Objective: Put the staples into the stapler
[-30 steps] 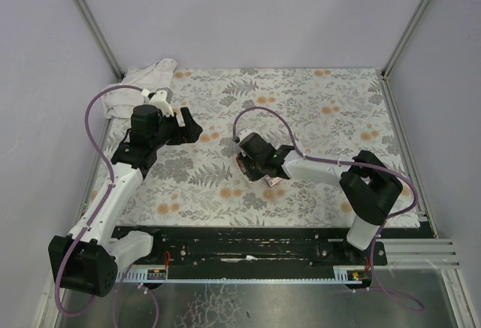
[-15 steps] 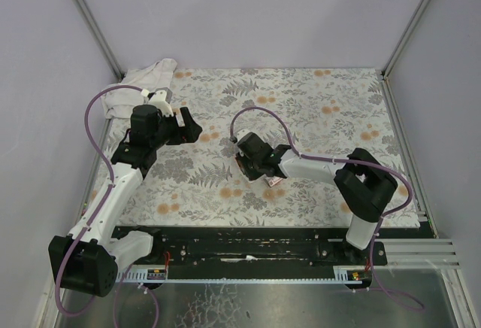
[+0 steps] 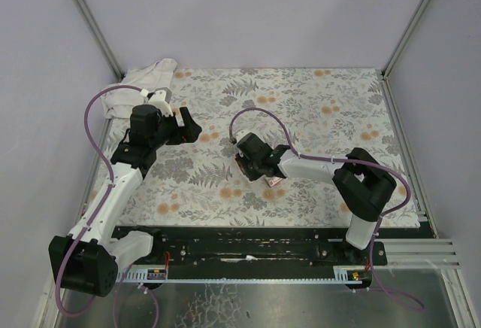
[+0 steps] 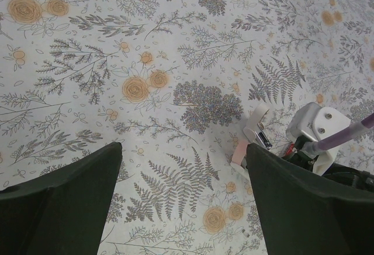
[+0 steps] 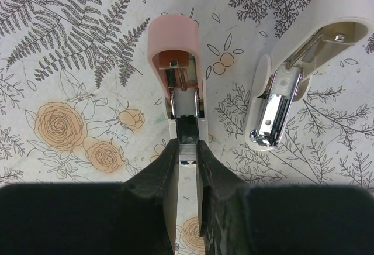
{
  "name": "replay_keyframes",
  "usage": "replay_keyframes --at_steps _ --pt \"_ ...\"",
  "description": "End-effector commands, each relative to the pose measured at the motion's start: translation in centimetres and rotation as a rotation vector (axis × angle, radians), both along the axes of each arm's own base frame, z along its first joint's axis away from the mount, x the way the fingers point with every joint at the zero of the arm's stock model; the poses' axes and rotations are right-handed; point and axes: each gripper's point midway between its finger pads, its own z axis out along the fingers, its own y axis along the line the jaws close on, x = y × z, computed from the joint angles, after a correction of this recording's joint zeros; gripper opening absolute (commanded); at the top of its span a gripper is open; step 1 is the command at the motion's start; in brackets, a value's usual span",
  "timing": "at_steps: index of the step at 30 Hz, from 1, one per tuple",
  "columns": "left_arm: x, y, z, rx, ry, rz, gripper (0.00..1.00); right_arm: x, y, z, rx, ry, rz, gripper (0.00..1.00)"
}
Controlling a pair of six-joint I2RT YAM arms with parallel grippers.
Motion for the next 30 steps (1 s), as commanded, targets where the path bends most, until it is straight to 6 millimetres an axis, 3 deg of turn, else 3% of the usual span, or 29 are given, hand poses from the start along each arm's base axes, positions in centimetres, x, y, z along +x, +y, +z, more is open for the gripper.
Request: replay_keyframes --at_steps 1,12,30 --pt "0.6 -0.1 0.4 -0.017 -0.029 0.0 0.86 1.3 1.1 1.6 0.011 -0.069 0.013 0.18" --pt "0.6 0.0 0.4 -0.018 -0.029 0.0 0.86 1.7 1.3 2.8 0.005 -0.094 0.031 0.18" --pt "0.7 0.1 0.4 -0.018 -0.027 0.002 0.86 1.0 1.2 1.1 -0.007 -0.05 0.046 0.18"
